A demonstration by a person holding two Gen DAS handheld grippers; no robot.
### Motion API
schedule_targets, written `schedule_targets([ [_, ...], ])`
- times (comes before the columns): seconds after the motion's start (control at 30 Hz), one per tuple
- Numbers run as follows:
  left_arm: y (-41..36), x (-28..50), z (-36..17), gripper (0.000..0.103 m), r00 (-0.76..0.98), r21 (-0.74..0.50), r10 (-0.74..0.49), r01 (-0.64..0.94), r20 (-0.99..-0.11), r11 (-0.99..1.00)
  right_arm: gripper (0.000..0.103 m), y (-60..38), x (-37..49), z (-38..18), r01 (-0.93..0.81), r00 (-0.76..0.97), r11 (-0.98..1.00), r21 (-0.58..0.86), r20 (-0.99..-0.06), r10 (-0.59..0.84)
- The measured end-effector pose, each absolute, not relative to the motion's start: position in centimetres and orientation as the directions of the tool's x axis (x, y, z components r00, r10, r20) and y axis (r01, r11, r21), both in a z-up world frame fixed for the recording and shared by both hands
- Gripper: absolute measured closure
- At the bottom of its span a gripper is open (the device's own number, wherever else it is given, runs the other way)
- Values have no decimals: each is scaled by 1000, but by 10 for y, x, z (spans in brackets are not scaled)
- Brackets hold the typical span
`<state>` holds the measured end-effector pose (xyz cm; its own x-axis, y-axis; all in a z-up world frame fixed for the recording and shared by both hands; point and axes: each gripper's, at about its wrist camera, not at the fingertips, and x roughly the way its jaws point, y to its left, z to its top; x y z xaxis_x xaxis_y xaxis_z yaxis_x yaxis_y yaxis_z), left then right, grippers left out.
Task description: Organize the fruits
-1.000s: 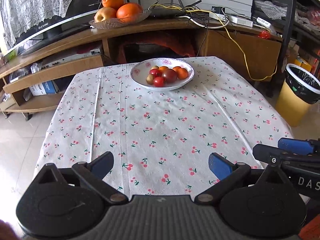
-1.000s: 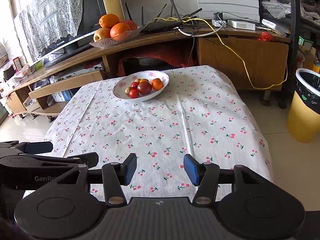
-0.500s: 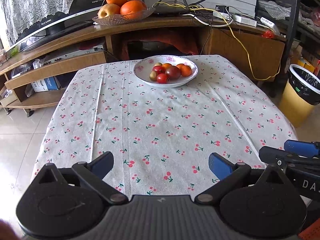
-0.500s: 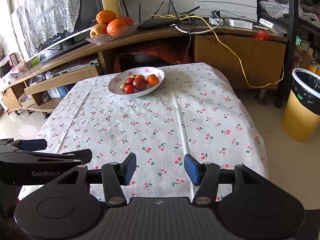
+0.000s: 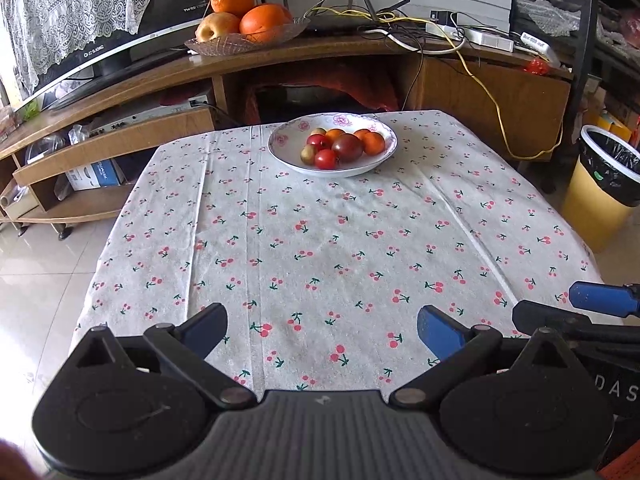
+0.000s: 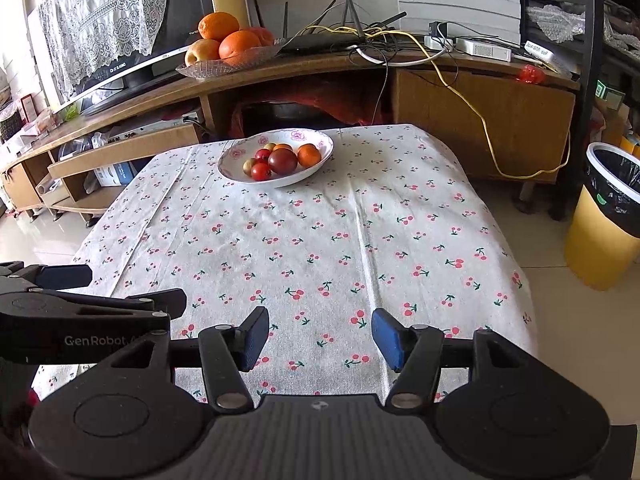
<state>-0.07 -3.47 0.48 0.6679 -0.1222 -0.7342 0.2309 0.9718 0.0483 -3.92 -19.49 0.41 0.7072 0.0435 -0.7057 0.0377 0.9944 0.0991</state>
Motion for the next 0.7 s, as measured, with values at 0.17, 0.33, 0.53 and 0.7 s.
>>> schedule_targets([
  [0.17, -35, -2, 5, 0, 671, 51, -125, 237, -731, 970, 50, -195, -39, 3, 37, 705, 995, 98, -708, 44],
  [0.33, -36, -2, 5, 0, 673, 57, -121, 237, -730, 970, 50, -195, -39, 4, 37, 705, 995, 97, -708, 43],
  [0.53, -36, -2, 4, 0, 670, 55, -123, 238, -732, 970, 50, -195, -39, 2, 37, 706, 995, 96, -707, 43],
  [0.7, -37, -2, 4, 0, 669, 60, -120, 240, -733, 969, 50, -196, -39, 1, 37, 702, 995, 95, -711, 42],
])
